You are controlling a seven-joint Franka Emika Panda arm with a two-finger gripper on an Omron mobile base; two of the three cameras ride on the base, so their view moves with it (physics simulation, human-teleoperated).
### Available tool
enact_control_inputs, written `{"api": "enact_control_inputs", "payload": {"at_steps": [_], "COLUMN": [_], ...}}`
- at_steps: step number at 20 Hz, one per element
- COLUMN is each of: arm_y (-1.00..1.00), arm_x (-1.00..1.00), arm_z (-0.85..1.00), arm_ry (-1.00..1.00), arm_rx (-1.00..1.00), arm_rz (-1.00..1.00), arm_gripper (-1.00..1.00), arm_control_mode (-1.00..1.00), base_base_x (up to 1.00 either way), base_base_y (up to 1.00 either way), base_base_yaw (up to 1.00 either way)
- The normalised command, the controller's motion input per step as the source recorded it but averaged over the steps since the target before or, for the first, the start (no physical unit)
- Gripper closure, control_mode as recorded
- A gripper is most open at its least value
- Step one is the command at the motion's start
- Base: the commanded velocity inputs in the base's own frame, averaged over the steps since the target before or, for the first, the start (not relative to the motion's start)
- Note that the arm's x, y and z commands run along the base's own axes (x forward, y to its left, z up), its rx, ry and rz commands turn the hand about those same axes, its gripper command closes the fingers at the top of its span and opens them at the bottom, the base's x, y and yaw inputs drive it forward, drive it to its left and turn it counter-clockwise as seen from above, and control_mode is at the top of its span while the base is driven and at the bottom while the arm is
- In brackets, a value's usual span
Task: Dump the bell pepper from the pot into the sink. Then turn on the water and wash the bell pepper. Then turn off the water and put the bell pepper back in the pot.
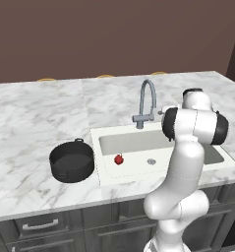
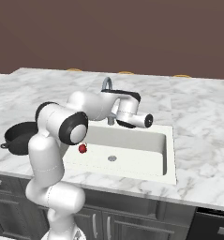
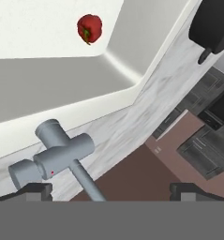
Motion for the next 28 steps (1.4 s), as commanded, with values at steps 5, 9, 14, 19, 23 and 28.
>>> {"api": "enact_control_inputs", "payload": {"at_steps": [5,9,14,19,23,28], "arm_y": [0.00,0.00,0.00,0.00,0.00,0.00], "arm_x": [0.10,0.31,0.40,0.21,0.27,0.33], "arm_z": [0.00,0.00,0.00,0.00,-0.06,-0.15], "arm_ry": [0.00,0.00,0.00,0.00,0.00,0.02], "arm_rx": [0.00,0.00,0.00,0.00,0.00,0.00], "arm_rz": [0.00,0.00,0.00,0.00,0.00,0.00], "arm_gripper": [-1.00,-1.00,-1.00,-1.00,-1.00,-1.00], "arm_control_mode": [-1.00,-1.00,-1.00,-1.00,-1.00,-1.00], "base_base_x": [0.00,0.00,0.00,0.00,0.00,0.00], "base_base_y": [0.00,0.00,0.00,0.00,0.00,0.00], "base_base_yaw": [0.00,0.00,0.00,0.00,0.00,0.00]}}
